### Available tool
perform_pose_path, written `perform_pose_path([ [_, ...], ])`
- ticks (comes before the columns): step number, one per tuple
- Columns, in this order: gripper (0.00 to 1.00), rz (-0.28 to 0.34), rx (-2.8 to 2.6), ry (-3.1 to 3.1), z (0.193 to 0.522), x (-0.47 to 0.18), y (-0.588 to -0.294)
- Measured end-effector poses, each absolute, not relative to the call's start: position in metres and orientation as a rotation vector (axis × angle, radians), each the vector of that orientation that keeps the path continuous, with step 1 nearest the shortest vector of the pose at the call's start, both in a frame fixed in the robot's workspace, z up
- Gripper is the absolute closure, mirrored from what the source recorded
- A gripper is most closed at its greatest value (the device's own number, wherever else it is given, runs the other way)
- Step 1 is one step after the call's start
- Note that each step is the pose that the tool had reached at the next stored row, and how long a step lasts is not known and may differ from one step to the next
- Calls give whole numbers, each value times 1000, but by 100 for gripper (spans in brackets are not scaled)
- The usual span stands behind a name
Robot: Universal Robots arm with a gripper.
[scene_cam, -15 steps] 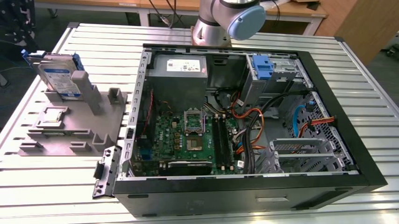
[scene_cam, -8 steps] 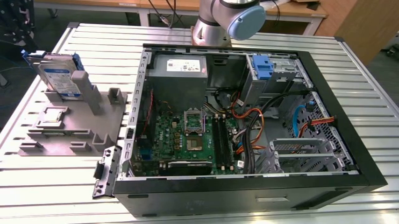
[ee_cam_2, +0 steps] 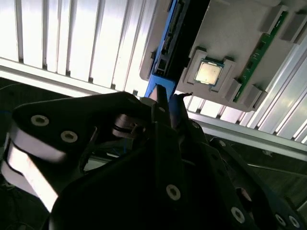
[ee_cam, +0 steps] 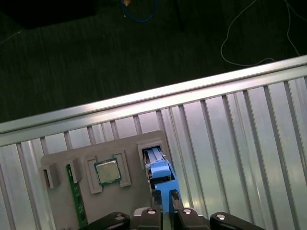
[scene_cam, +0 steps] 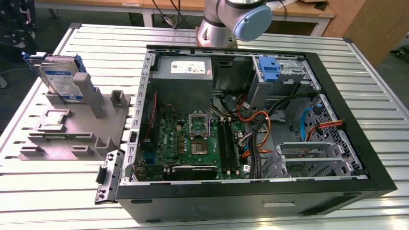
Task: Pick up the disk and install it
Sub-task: 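Pick up the disk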
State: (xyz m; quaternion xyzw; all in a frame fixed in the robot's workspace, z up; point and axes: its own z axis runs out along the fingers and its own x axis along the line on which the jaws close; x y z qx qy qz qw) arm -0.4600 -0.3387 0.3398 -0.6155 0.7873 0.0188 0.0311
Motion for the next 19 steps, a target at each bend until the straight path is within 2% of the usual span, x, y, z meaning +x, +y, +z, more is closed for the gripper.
perform_pose_path([
  [1,76,59,-1897,2426,340,-459,-339],
  [2,76,63,-1899,2429,340,-458,-339],
  [4,64,76,-1903,2435,340,-454,-339],
  [5,64,83,-1904,2438,340,-453,-339],
  [7,52,85,-1906,2437,340,-453,-339],
  [9,52,87,-1915,2429,339,-453,-339],
  [10,46,87,-1926,2421,338,-453,-339],
  [19,46,93,-2011,2351,328,-455,-339],
])
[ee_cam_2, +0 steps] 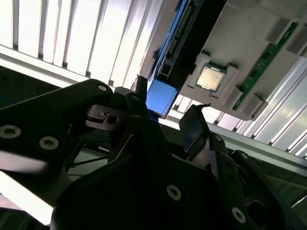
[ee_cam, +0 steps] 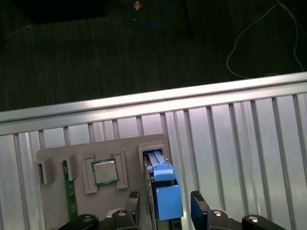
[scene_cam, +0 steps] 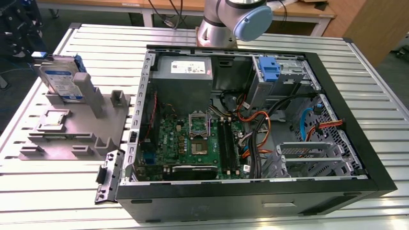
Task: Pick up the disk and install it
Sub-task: 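Pick up the disk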
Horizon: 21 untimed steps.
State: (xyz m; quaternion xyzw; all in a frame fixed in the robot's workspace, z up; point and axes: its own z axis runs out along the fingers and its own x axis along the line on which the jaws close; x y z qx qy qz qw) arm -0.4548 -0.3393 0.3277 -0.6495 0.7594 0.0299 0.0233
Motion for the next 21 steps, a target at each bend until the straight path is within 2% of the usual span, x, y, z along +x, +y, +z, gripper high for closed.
perform_pose_path([
  [21,46,96,-2027,2339,312,-456,-336],
])
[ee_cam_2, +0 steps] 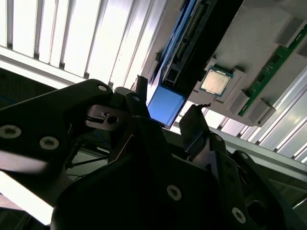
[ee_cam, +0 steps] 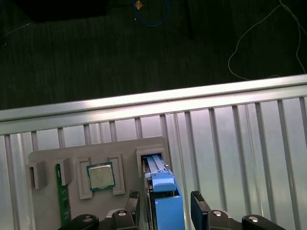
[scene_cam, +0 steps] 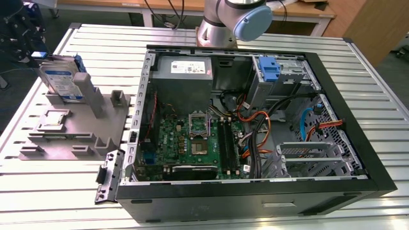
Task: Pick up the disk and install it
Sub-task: 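Pick up the disk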
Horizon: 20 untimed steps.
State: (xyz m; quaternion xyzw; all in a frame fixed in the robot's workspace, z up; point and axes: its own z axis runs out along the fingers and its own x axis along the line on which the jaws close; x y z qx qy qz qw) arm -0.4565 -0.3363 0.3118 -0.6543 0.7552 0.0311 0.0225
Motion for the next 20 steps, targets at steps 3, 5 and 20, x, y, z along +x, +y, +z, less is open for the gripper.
perform_pose_path([
  [3,46,96,-2028,2338,312,-456,-336],
  [5,46,96,-2028,2338,312,-456,-336],
  [20,46,131,-2071,2331,310,-454,-336],
])
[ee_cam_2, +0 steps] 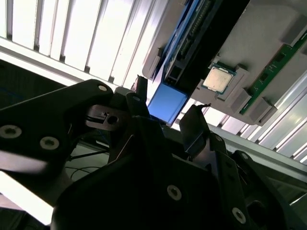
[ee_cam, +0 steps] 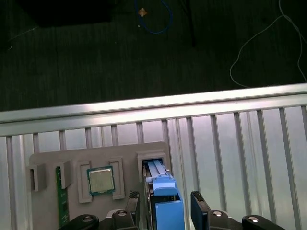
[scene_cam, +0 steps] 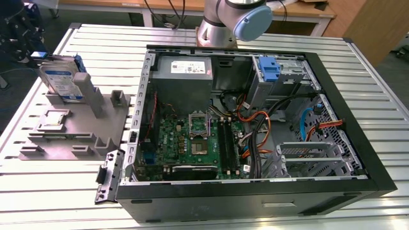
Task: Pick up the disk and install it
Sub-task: 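Pick up the disk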
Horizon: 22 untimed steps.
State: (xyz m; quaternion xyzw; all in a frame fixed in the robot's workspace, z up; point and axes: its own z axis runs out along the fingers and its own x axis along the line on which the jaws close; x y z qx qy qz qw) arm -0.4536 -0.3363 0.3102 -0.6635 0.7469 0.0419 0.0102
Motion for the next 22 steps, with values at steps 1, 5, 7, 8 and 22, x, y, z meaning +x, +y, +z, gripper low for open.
perform_pose_path([
  [1,46,131,-2071,2331,309,-453,-336],
  [5,46,131,-2079,2326,307,-452,-336],
  [7,46,131,-2093,2314,305,-451,-336],
  [8,46,132,-2103,2306,305,-451,-336],
  [22,46,124,-2126,2281,293,-451,-336],
])
